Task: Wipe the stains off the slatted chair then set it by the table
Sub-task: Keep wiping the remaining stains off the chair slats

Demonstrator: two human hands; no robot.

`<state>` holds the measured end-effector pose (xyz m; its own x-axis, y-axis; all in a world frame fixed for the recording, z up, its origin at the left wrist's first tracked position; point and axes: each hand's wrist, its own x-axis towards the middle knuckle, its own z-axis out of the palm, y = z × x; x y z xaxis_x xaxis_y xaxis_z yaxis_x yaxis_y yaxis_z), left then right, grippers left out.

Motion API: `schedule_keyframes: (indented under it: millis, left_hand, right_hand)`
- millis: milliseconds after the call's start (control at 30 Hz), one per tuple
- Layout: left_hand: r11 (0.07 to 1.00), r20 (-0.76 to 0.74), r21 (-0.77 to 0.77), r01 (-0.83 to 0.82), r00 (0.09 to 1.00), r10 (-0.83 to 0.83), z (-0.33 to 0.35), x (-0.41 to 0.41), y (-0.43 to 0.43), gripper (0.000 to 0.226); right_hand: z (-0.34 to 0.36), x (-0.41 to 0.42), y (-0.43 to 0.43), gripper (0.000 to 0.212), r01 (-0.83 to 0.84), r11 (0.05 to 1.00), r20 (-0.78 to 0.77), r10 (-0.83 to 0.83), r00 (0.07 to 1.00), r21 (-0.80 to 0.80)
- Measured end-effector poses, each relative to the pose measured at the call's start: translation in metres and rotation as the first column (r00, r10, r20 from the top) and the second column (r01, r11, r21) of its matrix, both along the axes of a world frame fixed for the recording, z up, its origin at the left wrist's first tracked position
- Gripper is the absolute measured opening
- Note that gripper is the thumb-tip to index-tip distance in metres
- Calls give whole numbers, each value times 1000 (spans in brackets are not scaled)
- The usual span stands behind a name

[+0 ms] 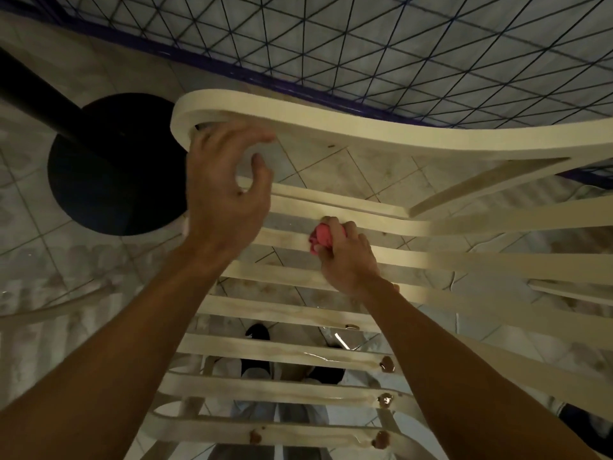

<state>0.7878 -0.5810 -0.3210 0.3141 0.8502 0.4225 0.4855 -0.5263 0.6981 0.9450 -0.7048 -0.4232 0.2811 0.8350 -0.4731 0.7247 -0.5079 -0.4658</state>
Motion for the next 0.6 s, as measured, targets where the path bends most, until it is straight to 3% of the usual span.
schedule_keyframes:
  millis: [100,167,267,367,600]
  left_hand:
    - [913,-90,-290,-288,958,274,-32,-50,-26,31]
    - [717,-220,-552,-425,904,367,-58,-78,-35,38]
    - [481,-321,-759,-439,895,311,-81,-97,-45,54]
    - [457,-302,-807,-375,926,228,-90,-94,-49,59]
    - [477,-385,-785,-395,915,124,-105,-100,-44,73]
  right_hand:
    - [4,9,3,42,113,993,-161,-106,981,40]
    - [7,9,5,44,157,986,-222,-141,965,59]
    - [10,-3,11,46,150,984,-255,-122,959,93]
    - [8,-20,21,41,102,991,-140,-89,986,86]
    - [5,-54,34,33,112,991,33,-115,993,74]
